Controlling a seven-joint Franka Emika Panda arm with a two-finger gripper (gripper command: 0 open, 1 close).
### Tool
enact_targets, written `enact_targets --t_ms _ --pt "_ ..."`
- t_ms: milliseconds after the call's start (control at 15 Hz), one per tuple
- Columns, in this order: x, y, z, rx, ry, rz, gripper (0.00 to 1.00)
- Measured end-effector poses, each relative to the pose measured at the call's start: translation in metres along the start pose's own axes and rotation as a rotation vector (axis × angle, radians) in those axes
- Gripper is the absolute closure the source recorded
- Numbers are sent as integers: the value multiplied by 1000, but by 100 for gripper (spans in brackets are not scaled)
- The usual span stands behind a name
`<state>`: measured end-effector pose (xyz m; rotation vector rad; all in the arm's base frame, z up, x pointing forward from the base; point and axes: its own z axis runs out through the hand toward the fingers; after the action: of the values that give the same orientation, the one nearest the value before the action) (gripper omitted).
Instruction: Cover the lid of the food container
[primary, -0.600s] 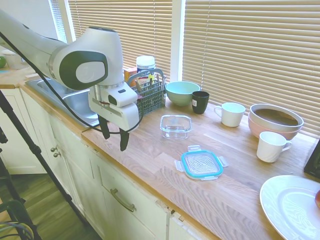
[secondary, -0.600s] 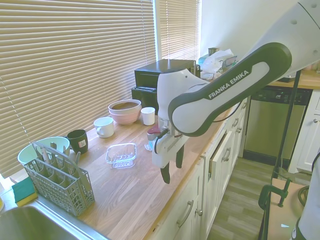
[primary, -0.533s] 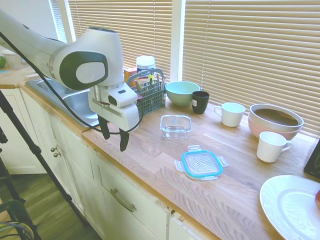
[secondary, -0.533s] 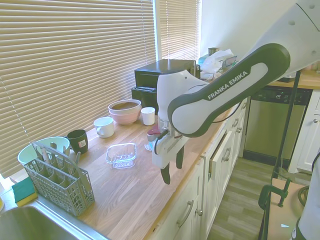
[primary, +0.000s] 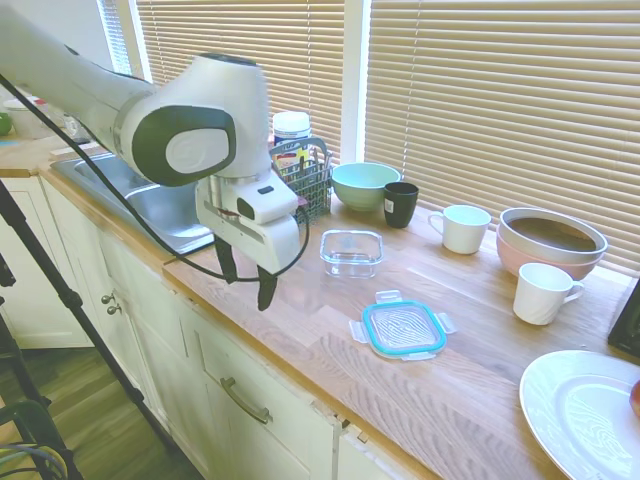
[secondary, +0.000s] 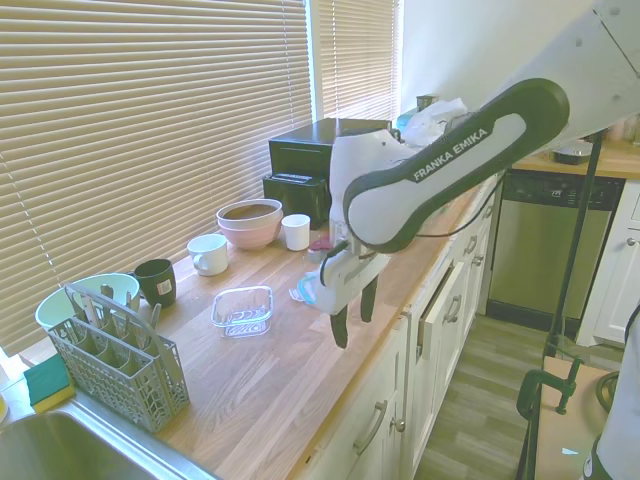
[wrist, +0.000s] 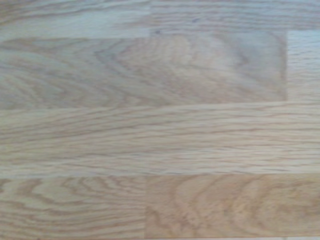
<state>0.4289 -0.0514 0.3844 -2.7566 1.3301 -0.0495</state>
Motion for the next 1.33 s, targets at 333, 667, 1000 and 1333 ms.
enact_targets --t_ms 333,667,1000,1333 --pt "63 35 -10 59 -23 71 0" --pt "124 69 3 111 -69 149 0" --pt "172 74 19 142 -98 194 0" --pt "214 103 32 165 -123 230 0"
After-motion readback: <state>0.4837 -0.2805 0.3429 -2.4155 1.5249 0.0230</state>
